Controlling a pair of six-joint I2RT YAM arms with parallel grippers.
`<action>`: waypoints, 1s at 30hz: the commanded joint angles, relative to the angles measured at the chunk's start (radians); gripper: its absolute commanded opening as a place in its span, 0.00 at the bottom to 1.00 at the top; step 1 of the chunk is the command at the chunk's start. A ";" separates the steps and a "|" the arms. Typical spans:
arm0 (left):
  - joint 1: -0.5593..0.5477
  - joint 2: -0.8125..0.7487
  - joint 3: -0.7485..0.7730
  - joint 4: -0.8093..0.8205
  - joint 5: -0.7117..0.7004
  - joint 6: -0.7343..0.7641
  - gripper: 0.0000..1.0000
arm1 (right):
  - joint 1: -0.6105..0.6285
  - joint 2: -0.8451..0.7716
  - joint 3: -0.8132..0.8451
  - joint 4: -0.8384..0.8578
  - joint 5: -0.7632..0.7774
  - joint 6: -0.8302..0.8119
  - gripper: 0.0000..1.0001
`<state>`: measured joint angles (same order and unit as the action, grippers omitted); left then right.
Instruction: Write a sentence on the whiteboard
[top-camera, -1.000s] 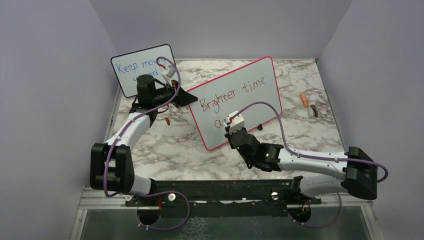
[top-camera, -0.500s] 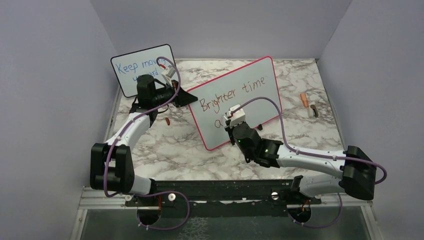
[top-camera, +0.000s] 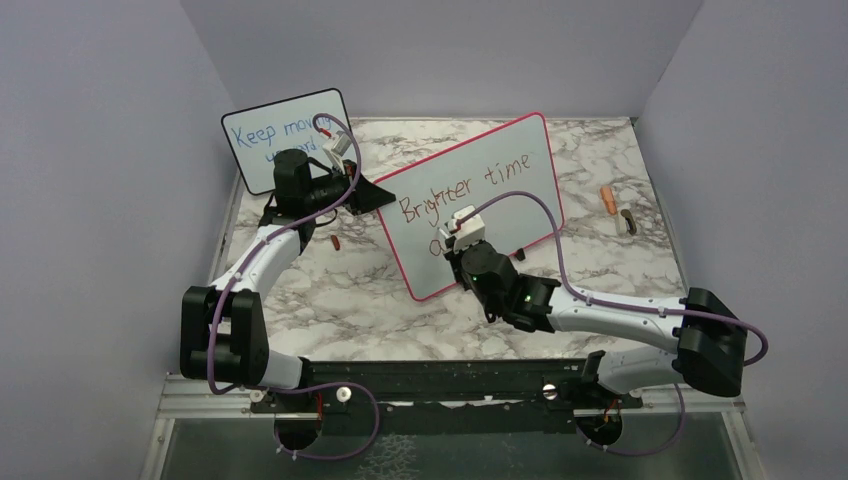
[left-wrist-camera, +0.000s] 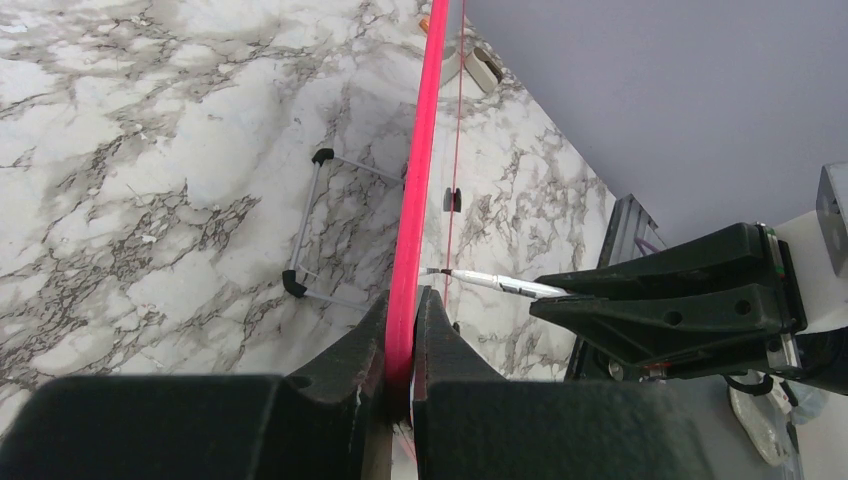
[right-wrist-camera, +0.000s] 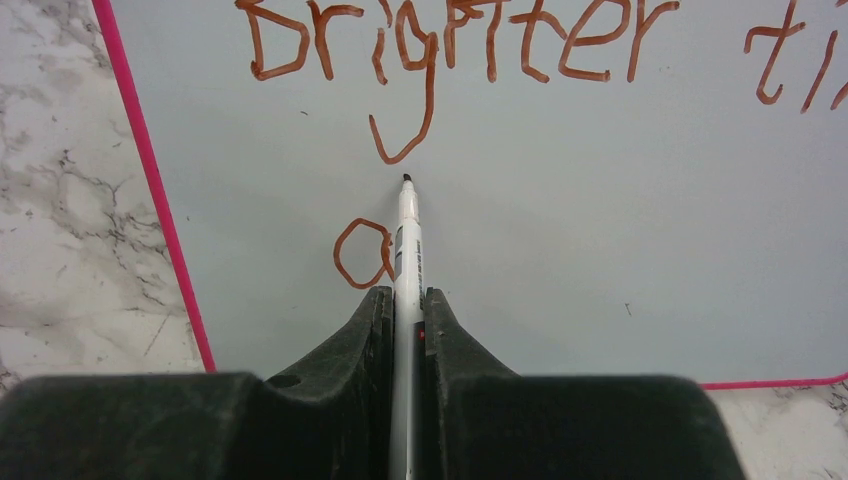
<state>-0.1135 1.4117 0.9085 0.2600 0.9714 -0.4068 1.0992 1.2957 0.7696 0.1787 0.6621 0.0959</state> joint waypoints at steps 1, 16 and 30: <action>-0.002 0.023 -0.014 -0.082 -0.119 0.079 0.00 | -0.011 0.014 0.032 0.024 -0.014 0.003 0.01; -0.002 0.023 -0.014 -0.082 -0.118 0.079 0.00 | -0.013 0.004 0.020 -0.115 -0.057 0.070 0.01; -0.002 0.021 -0.014 -0.082 -0.119 0.079 0.00 | -0.013 0.000 -0.008 -0.211 -0.087 0.130 0.01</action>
<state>-0.1123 1.4117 0.9085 0.2554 0.9703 -0.4065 1.0920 1.2926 0.7753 0.0536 0.6121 0.1925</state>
